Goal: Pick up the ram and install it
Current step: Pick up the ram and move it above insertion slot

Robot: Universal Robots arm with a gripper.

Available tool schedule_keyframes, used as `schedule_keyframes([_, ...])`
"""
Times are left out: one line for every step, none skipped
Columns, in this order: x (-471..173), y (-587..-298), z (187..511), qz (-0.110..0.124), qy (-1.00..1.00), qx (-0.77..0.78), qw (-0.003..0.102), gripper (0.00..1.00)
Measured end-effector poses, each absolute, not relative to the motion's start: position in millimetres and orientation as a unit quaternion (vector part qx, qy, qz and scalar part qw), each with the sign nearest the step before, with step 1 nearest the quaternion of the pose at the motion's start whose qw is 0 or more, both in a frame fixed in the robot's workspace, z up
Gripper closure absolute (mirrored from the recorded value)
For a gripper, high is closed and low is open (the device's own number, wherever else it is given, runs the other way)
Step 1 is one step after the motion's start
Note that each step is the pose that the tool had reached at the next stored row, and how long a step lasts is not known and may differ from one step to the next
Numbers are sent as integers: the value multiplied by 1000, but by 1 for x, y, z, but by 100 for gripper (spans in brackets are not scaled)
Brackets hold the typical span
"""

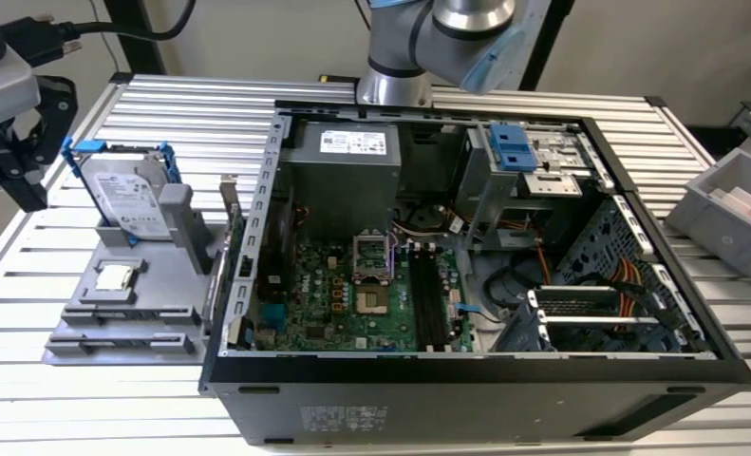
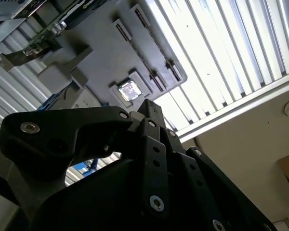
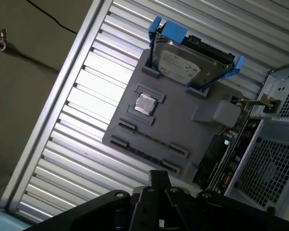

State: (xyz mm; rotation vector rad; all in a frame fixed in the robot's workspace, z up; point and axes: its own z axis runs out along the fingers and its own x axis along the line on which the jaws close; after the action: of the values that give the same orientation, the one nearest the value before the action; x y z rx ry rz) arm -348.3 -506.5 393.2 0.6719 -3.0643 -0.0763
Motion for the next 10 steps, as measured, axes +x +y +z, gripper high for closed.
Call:
schedule_keyframes([-348,-507,393,-24,-976,218,2,100])
schedule_keyframes([-348,-507,393,-24,-975,222,2,100])
schedule_keyframes([-348,-507,393,-24,-974,226,2,100])
schedule_keyframes([-348,-507,393,-24,-973,230,2,100])
schedule_keyframes([-348,-507,393,-24,-972,233,2,100])
schedule_keyframes([-348,-507,393,-24,-971,237,2,100])
schedule_keyframes([-348,-507,393,-24,-970,241,2,100])
schedule_keyframes([-348,-507,393,-24,-969,245,3,100])
schedule_keyframes([-348,-507,393,-24,-968,249,3,100])
schedule_keyframes([-348,-507,393,-24,-967,254,3,100])
